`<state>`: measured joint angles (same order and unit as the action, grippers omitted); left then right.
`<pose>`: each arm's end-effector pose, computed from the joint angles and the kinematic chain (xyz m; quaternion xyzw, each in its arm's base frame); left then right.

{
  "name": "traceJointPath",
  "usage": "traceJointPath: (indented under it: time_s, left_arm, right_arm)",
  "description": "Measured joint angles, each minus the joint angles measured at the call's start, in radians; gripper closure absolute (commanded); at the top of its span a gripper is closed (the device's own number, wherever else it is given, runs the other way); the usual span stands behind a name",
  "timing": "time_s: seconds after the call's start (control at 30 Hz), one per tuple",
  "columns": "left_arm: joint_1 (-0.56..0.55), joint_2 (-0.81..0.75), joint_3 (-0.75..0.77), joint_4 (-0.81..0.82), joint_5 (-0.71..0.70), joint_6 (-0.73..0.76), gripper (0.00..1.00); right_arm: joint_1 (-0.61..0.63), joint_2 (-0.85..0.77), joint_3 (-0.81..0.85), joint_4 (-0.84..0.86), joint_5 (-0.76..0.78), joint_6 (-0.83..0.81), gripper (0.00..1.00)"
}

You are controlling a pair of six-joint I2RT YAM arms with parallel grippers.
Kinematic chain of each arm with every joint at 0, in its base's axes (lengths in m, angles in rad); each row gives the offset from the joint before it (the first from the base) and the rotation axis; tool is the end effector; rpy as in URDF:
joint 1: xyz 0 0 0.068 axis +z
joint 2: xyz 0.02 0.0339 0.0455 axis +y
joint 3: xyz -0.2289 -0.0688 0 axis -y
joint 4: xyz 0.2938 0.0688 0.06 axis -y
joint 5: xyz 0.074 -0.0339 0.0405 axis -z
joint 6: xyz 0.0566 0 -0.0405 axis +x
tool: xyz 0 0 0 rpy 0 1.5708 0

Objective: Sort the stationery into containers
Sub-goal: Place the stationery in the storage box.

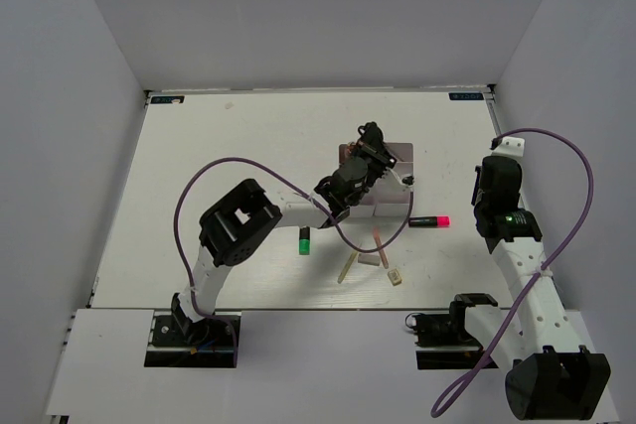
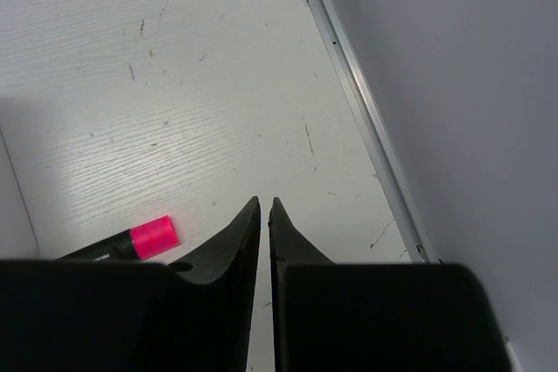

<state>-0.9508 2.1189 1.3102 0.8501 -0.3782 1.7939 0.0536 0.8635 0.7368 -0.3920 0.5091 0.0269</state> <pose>0.3145 -0.4046 0.1430 0.6399 0.2670 0.4087 0.5934 0.2786 -0.0127 0.2487 0.1153 0.8385 -0.1980 0.4943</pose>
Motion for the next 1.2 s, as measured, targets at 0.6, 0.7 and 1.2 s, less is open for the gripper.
traceJointPath:
  time_s: [0.6,0.7,1.2]
  left_arm:
    - [0.035,0.0,0.007,-0.042,-0.029,-0.006,0.91]
    - [0.032,0.0,0.007,-0.042,-0.028,-0.007,0.85]
    - [0.025,0.0,0.007,-0.034,-0.025,-0.021,0.6]
  right_arm:
    - [0.0,0.0,0.0,0.0,0.0,-0.001,0.89]
    - [0.0,0.0,0.0,0.0,0.0,-0.002,0.89]
    - [0.0,0.0,0.0,0.001,0.0,-0.003,0.89]
